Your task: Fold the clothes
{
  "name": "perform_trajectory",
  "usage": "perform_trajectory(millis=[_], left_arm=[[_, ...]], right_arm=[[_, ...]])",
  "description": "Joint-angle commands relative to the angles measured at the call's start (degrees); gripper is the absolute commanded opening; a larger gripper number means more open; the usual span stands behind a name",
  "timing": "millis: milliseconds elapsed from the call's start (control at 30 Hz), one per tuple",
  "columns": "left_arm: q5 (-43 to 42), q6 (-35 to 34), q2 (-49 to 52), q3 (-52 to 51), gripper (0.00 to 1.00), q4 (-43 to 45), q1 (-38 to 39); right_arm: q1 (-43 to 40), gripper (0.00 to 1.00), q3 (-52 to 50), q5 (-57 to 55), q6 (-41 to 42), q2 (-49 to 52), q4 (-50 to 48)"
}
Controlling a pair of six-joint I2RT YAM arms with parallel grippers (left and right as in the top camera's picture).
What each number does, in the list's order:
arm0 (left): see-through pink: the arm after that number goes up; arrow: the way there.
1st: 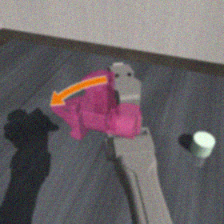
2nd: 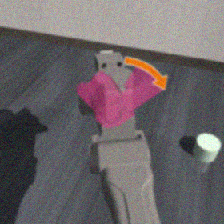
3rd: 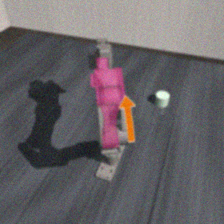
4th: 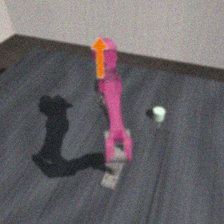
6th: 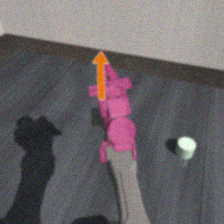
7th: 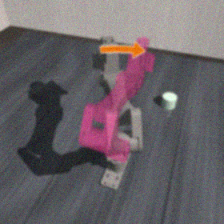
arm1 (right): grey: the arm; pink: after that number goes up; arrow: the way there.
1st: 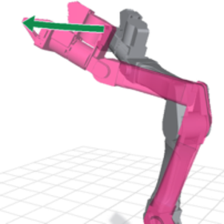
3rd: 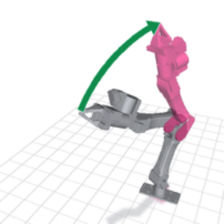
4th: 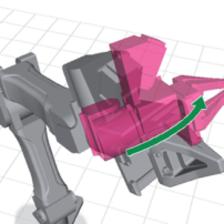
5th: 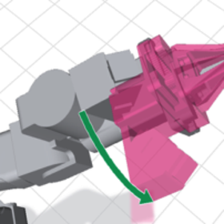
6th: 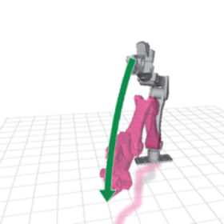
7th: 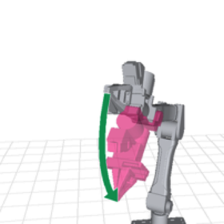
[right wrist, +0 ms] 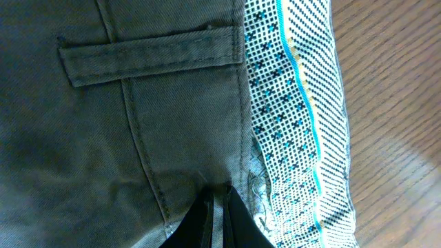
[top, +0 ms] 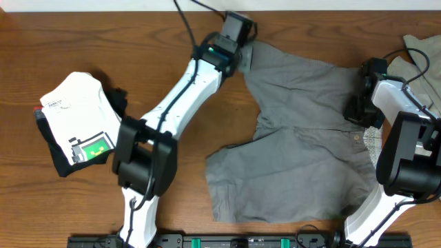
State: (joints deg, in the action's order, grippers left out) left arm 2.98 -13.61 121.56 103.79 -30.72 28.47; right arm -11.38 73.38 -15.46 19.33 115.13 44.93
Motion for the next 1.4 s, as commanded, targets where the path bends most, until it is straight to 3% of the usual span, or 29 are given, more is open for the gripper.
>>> perform_trajectory(millis=[0,133,367,633,667,733,833,933,1033,1200,1367], left_arm=[[-2.7,-4.1,2.6,-0.5,0.23,-0.9,-3.7],[-17.2,-4.1,5.2,-0.5,0.39,1.9,-6.0],[-36.3,-4.3,11.2,-0.5,0.45,9.2,-6.1],[-42.0,-5.4,15.6,-0.5,0.45,13.0,-3.3],[-42.0,-5.4,15.7,-0.5,0.40,13.3,-3.0],[-42.1,-5.4,15.7,-0.5,0.08,13.7,-2.3],[-41.9,-5.4,14.4,-0.4,0.06,12.6,-2.5],[-33.0,-5.6,10.1,0.7,0.06,5.4,-3.0],[-16.5,-5.6,2.8,1.2,0.06,-0.9,-2.6],[5.3,-5.5,-4.7,1.2,0.06,0.0,1.9],[7.1,-1.0,-1.8,1.2,0.09,1.6,4.4]], right_arm=[[0.5,0.07,-3.9,2.4,0.8,5.3,1.3],[0.5,0.07,-3.9,2.4,0.8,5.3,1.3],[0.5,0.07,-3.9,2.4,0.8,5.3,1.4],[0.5,0.07,-3.9,2.4,0.8,5.3,1.4],[0.5,0.07,-3.9,2.4,0.8,5.3,1.4],[0.5,0.07,-3.9,2.4,0.8,5.3,1.4],[0.5,0.06,-3.9,2.4,0.8,5.3,1.7],[0.5,0.06,-3.9,2.4,0.8,5.3,1.7],[0.5,0.07,-3.9,2.4,0.8,5.3,1.7],[0.4,0.07,-3.9,2.4,0.8,5.3,1.6],[0.5,0.06,-3.9,2.4,0.8,5.3,2.2]])
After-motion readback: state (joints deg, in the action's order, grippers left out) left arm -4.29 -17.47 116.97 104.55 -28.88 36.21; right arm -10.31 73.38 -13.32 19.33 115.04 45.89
